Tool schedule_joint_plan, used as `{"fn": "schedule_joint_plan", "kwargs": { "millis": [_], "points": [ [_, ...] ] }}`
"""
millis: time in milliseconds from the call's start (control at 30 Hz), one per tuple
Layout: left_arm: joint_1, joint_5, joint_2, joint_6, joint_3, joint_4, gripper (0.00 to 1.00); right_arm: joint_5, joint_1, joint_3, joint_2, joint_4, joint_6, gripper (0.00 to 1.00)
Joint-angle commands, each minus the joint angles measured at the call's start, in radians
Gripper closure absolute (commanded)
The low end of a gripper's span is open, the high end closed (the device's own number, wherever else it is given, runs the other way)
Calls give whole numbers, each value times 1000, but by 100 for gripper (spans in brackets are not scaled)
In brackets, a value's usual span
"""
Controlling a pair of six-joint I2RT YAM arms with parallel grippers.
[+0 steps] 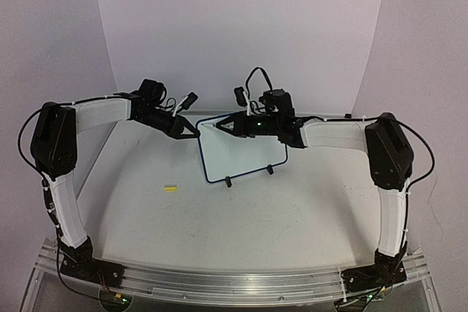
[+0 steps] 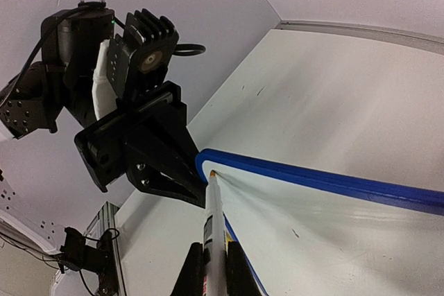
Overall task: Write a sentence on the whiteboard
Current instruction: Write on the whiteboard with the whiteboard marker without the cap.
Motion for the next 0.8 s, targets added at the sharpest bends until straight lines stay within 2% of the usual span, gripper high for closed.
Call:
{"fn": "schedule_joint_plan", "kwargs": {
  "millis": [0,500,767],
  "points": [
    [-14,-11,6,24,29,-43,100,22,5,-10,17,27,1,100],
    [-15,-17,5,24,28,-45,100,-4,5,-99,-25,30,-15,100],
    [-15,-22,2,24,29,-44,100,-103,10,-149,-112,154,5,100]
  ]
}}
